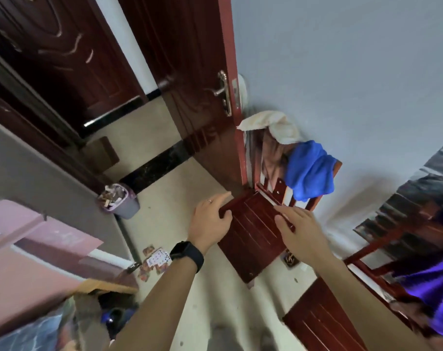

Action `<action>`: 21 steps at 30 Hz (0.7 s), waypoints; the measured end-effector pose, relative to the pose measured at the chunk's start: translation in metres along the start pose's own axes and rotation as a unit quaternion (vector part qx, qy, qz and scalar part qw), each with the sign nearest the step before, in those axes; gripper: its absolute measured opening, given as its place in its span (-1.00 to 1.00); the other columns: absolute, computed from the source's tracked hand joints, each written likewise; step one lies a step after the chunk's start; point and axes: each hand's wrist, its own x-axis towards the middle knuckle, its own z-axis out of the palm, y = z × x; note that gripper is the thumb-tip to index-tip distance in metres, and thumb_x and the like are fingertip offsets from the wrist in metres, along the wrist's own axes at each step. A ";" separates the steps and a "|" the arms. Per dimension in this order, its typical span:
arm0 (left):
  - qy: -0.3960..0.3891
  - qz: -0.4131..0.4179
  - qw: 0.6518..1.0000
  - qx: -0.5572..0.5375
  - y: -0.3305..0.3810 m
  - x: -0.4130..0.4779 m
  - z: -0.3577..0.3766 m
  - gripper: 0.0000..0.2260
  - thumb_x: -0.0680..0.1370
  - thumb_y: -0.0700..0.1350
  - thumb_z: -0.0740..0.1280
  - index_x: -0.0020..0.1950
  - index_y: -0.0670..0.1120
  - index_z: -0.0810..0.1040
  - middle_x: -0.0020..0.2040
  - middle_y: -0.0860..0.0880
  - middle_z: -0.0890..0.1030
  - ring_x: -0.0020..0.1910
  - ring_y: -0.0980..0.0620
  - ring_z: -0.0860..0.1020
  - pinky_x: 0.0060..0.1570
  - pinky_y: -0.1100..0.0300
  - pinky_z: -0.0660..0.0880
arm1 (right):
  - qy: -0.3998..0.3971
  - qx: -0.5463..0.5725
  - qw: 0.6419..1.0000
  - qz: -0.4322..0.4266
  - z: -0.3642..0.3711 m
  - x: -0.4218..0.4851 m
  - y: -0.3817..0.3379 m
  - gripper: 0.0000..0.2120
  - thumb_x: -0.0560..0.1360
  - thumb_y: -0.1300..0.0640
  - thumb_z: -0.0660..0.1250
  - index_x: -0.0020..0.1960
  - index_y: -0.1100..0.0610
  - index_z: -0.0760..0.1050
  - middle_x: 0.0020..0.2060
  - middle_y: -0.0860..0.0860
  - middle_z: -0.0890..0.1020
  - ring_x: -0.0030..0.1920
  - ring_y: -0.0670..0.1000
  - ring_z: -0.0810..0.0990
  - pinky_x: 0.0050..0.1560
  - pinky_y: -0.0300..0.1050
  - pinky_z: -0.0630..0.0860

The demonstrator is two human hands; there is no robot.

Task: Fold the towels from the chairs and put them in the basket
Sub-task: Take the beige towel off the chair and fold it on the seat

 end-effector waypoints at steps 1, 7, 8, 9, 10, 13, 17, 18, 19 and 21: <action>-0.011 0.014 1.000 0.002 0.001 0.023 0.000 -0.55 0.59 0.01 0.26 0.49 0.16 0.35 0.45 0.09 0.44 0.41 0.01 0.37 0.39 0.03 0.35 | 0.013 -0.003 1.000 0.012 0.002 0.015 0.005 -0.66 0.61 -0.11 0.21 0.30 -0.05 0.58 0.22 -0.09 0.64 0.31 0.06 0.49 0.41 -0.04 0.33; -0.055 0.112 0.991 0.045 0.017 0.158 -0.001 -0.55 0.57 0.04 0.27 0.47 0.20 0.36 0.49 0.06 0.36 0.47 0.03 0.27 0.43 0.00 0.30 | 0.118 -0.119 0.982 0.092 0.007 0.114 0.024 -0.45 0.53 -0.21 0.14 0.42 0.03 0.47 0.48 0.10 0.40 0.44 0.26 0.35 0.30 0.30 0.40; -0.050 0.140 0.987 0.061 0.021 0.178 -0.002 -0.55 0.57 0.04 0.28 0.47 0.20 0.36 0.49 0.05 0.36 0.48 0.02 0.27 0.43 0.00 0.29 | 0.117 -0.145 0.977 0.100 0.006 0.128 0.026 -0.41 0.54 -0.22 0.11 0.46 0.04 0.42 0.53 0.12 0.33 0.47 0.28 0.30 0.32 0.33 0.36; -0.051 0.173 0.980 0.078 0.025 0.204 -0.002 -0.53 0.56 0.04 0.29 0.47 0.18 0.35 0.50 0.03 0.36 0.48 0.00 0.28 0.43 -0.01 0.29 | 0.114 -0.168 0.972 0.117 0.008 0.146 0.030 -0.38 0.54 -0.24 0.07 0.50 0.02 0.37 0.56 0.12 0.27 0.51 0.29 0.24 0.37 0.35 0.30; -0.055 0.206 0.972 0.097 0.030 0.229 -0.001 -0.51 0.55 0.04 0.30 0.48 0.15 0.35 0.50 -0.01 0.35 0.47 -0.03 0.28 0.42 -0.02 0.29 | 0.106 -0.186 0.966 0.144 0.009 0.163 0.033 -0.35 0.54 -0.26 0.02 0.55 0.00 0.30 0.59 0.13 0.20 0.54 0.30 0.18 0.43 0.36 0.23; -0.040 0.316 0.936 0.152 0.049 0.296 0.004 -0.46 0.51 0.07 0.33 0.49 0.08 0.34 0.49 -0.07 0.37 0.45 -0.11 0.33 0.40 -0.04 0.31 | 0.060 -0.227 0.942 0.239 0.019 0.199 0.043 -0.32 0.55 -0.30 -0.07 0.62 -0.09 0.08 0.63 0.09 0.02 0.60 0.25 -0.01 0.49 0.39 0.05; -0.092 0.413 0.879 0.219 0.075 0.354 0.024 -0.36 0.50 0.13 0.37 0.54 0.13 0.24 0.57 -0.08 0.22 0.55 -0.19 0.16 0.49 -0.18 0.14 | 0.027 -0.265 0.919 0.291 0.046 0.211 0.059 -0.33 0.58 -0.30 -0.01 0.63 -0.14 -0.02 0.63 0.04 -0.11 0.62 0.15 -0.07 0.48 0.40 -0.25; -0.113 0.426 0.866 0.237 0.077 0.365 0.030 -0.36 0.51 0.15 0.36 0.55 0.16 0.22 0.59 -0.06 0.17 0.56 -0.19 0.12 0.49 -0.22 0.11 | 0.034 -0.277 0.914 0.295 0.053 0.211 0.059 -0.30 0.55 -0.33 -0.01 0.63 -0.13 0.02 0.63 0.05 -0.06 0.62 0.16 -0.02 0.47 0.39 -0.28; -0.123 0.442 0.854 0.245 0.080 0.374 0.035 -0.39 0.52 0.15 0.35 0.53 0.18 0.24 0.59 -0.04 0.17 0.56 -0.19 0.11 0.49 -0.23 0.11 | 0.039 -0.289 0.908 0.300 0.057 0.210 0.060 -0.28 0.53 -0.35 0.00 0.63 -0.12 0.02 0.63 0.06 -0.02 0.62 0.16 0.01 0.47 0.37 -0.31; -0.109 0.502 0.827 0.230 0.083 0.387 0.044 -0.57 0.54 0.12 0.34 0.41 0.16 0.45 0.50 -0.03 0.36 0.52 -0.16 0.25 0.45 -0.20 0.20 | 0.040 -0.299 0.902 0.309 0.060 0.210 0.061 -0.25 0.52 -0.35 0.05 0.63 -0.14 -0.04 0.63 0.05 -0.06 0.62 0.15 -0.03 0.47 0.33 -0.37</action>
